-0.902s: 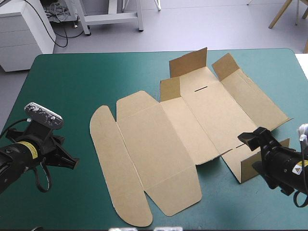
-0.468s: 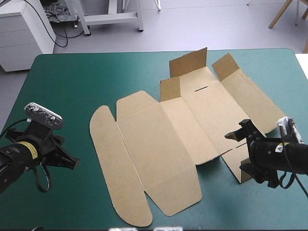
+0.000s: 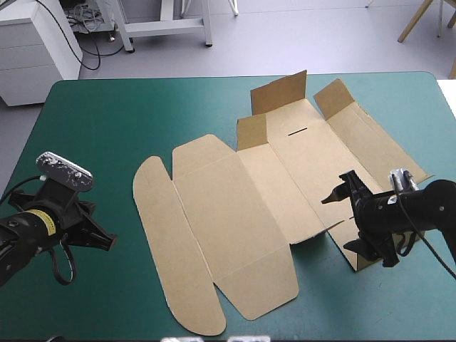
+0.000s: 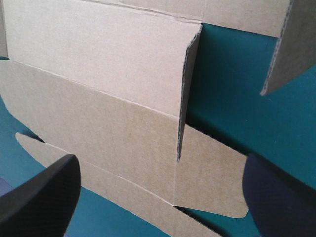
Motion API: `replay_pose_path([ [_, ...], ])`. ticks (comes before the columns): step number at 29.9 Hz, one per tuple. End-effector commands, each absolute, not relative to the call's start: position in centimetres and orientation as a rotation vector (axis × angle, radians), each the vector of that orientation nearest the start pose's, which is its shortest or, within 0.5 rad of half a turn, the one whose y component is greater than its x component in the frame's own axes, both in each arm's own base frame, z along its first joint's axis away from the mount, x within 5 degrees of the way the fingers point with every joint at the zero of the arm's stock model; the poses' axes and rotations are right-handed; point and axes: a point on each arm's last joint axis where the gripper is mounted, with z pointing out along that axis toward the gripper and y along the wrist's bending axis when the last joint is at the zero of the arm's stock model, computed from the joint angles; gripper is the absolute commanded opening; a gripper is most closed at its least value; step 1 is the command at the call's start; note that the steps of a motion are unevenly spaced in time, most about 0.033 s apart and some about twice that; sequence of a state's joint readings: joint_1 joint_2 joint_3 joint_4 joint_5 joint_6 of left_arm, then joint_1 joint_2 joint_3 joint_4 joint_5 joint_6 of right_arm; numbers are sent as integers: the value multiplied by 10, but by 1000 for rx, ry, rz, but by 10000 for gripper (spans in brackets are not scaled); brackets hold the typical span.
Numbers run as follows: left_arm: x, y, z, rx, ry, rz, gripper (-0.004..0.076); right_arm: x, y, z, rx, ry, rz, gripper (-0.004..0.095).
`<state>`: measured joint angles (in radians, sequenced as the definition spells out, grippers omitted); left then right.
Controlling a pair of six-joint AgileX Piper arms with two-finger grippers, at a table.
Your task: Fold the box
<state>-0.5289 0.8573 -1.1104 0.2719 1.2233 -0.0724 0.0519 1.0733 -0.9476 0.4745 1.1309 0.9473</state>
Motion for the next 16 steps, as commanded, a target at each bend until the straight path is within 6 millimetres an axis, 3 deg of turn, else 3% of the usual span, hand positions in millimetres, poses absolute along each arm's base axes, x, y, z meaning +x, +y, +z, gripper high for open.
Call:
replay_pose_path([
  [1, 125, -46, 410, 524, 2269, 60, -10, 193, 50, 332, 1374, 2507, 932, 818],
  [16, 125, -46, 410, 524, 2269, 60, -10, 221, 71, 299, 1360, 2633, 812, 805],
])
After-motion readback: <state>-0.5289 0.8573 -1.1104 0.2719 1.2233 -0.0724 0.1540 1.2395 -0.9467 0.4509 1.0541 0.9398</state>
